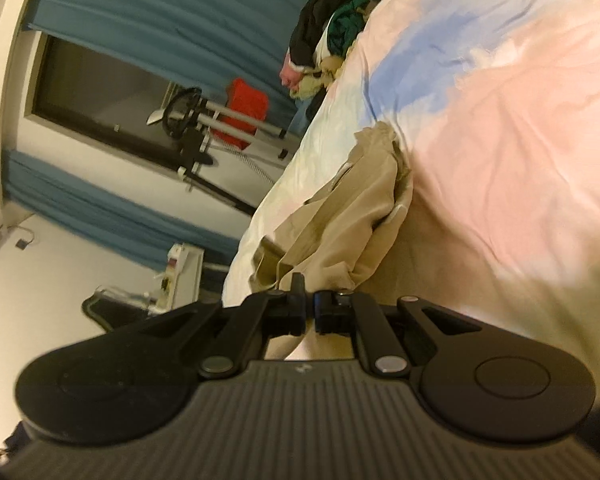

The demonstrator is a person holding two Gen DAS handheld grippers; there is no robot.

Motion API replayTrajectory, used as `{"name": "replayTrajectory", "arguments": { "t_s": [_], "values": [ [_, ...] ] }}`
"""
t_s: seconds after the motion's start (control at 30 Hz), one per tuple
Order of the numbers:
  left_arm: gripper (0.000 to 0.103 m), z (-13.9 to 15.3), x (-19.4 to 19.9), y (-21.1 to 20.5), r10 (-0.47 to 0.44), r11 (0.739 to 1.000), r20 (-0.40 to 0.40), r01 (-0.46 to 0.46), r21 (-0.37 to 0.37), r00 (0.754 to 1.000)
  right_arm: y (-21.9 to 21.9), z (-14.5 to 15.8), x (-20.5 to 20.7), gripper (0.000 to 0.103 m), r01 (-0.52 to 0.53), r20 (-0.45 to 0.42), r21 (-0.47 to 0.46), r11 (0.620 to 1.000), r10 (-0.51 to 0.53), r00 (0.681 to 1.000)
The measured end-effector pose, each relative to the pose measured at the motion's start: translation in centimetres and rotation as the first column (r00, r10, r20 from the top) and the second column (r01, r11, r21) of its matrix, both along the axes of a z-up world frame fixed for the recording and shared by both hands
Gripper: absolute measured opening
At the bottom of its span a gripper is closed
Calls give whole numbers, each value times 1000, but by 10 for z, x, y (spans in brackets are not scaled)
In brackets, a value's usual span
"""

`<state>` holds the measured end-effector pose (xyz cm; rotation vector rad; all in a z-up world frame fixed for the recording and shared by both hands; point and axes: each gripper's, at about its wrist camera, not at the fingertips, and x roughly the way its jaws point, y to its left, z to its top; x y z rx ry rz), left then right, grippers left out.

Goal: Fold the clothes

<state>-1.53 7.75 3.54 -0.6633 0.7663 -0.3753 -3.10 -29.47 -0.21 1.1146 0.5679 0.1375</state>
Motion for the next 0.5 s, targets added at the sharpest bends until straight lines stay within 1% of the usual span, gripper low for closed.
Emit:
{"name": "replayTrajectory", "arguments": {
  "t_s": [0.1,0.17,0.2,0.3,0.37,0.43,0.47,0.5],
  "values": [
    [7,11,-25,2,-34,999,-3,34,4,999,0,10,-32,7,-7,-1,19,1000,7,1000],
    [7,11,-26,0,-32,999,-22,32,3,999,0,13,-40,7,2,-23,23,1000,-1,1000],
    [7,11,-22,-3,-23,1000,-26,23,14,999,0,14,-37,7,6,-34,15,1000,-6,999],
    [8,12,1,-17,8,998,-12,-8,64,1000,-2,16,-11,7,27,-33,-8,1000,-27,999],
    [8,12,29,-28,31,997,-21,-30,76,999,-6,14,18,7,61,-35,-14,998,-62,997],
    [9,14,61,-42,48,992,-5,-47,116,999,-11,10,47,7,97,-43,-16,995,-98,994],
    [9,12,78,-47,62,989,-9,-60,132,998,-13,6,63,7,114,-54,-13,993,-115,992],
    [9,10,96,-55,62,985,-10,-60,163,998,-16,2,80,8,132,-69,-8,991,-132,989]
  ]
}}
